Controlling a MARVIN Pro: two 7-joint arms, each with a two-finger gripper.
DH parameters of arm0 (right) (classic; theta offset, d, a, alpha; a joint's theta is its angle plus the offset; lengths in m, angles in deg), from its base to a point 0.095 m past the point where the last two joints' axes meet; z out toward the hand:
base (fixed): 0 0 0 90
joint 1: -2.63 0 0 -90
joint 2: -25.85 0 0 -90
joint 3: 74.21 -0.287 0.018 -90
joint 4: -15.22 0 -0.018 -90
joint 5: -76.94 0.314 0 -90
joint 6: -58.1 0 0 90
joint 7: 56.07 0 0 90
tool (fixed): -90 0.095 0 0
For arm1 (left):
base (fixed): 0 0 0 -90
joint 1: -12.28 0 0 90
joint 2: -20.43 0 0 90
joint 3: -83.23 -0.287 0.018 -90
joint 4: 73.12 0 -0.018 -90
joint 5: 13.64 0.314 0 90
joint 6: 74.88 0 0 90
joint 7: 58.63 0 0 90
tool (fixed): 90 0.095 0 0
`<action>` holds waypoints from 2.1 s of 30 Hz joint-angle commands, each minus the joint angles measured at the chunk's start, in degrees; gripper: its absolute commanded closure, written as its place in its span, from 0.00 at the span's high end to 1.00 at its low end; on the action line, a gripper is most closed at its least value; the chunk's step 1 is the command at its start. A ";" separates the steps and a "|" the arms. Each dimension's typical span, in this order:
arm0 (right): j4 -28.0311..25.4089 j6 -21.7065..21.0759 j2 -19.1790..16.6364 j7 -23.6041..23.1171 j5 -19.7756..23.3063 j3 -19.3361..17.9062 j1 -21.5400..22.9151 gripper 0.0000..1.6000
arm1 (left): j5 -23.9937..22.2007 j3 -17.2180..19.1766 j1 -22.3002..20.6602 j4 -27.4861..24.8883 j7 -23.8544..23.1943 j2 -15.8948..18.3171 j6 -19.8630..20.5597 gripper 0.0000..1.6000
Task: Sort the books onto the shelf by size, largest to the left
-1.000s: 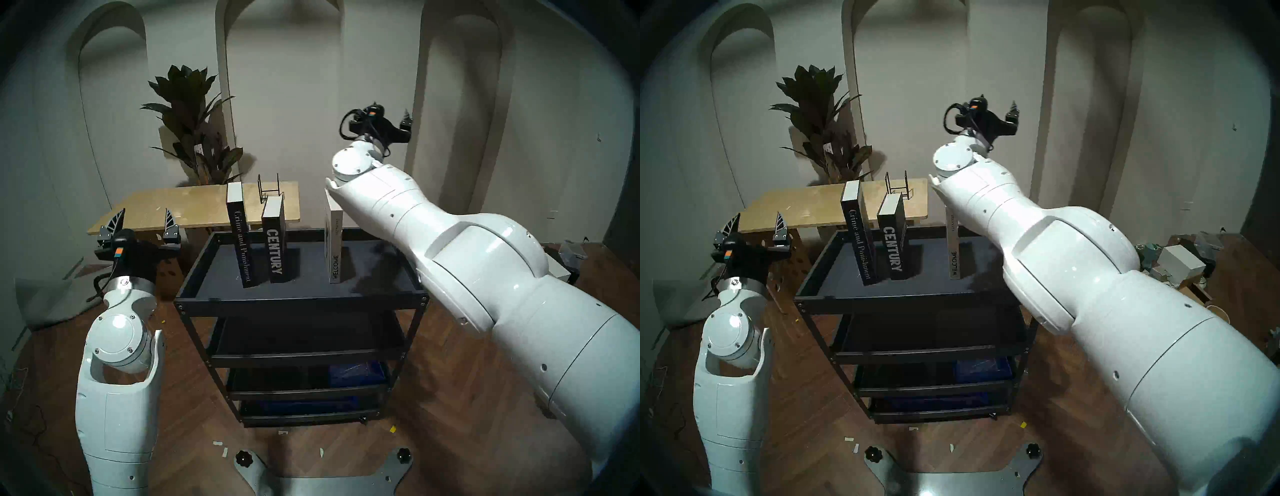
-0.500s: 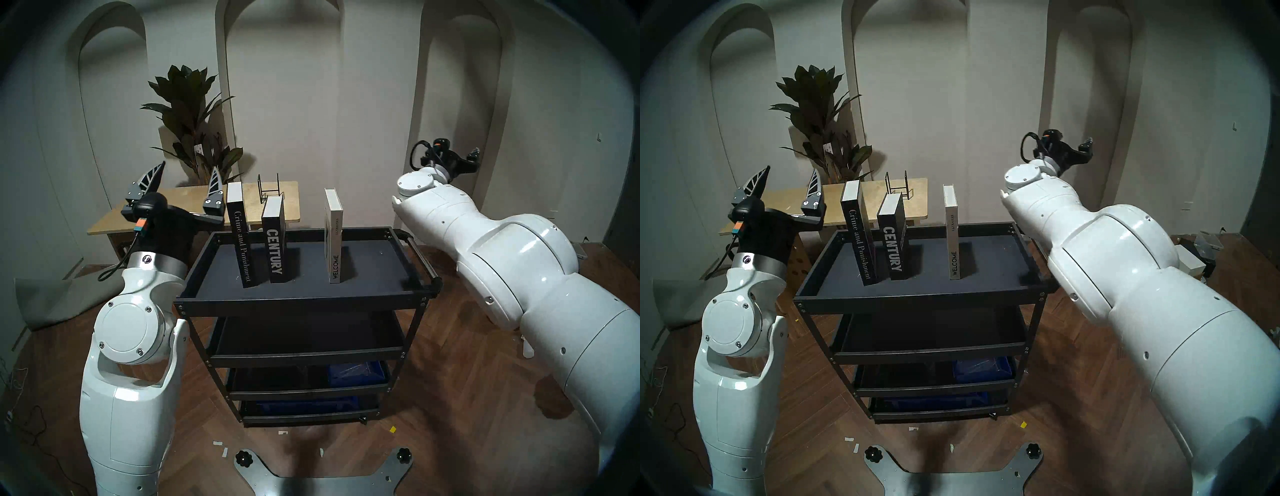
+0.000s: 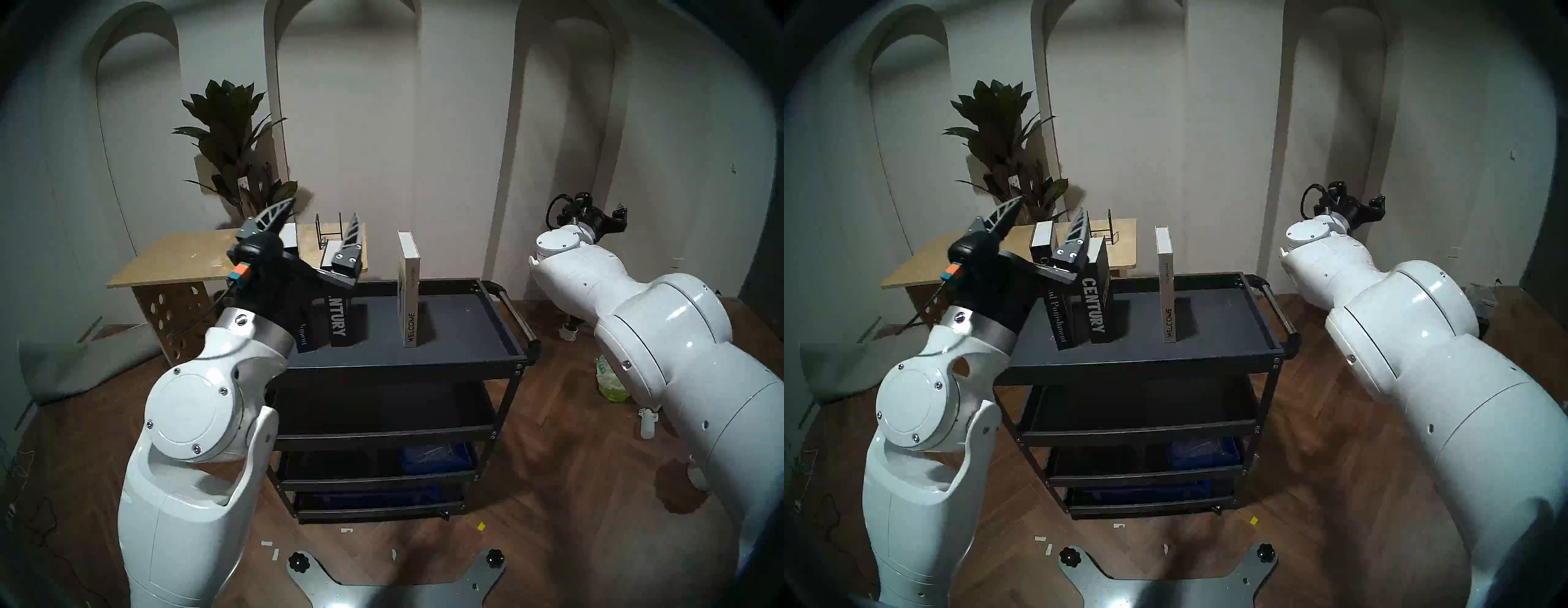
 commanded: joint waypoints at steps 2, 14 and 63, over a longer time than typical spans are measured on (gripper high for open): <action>-1.28 2.97 -2.21 -4.06 0.35 -0.31 0.07 1.00 | 0.18 -4.04 -2.78 -0.04 -1.38 -0.25 3.38 1.00; -0.83 4.14 -2.98 -14.14 3.54 -3.01 -3.98 1.00 | 0.02 -6.99 -5.66 3.21 -2.03 -1.14 8.98 1.00; -9.28 8.97 -6.41 -55.27 15.11 -10.96 -11.87 1.00 | 7.34 -11.03 -11.85 17.42 6.49 -6.19 18.89 1.00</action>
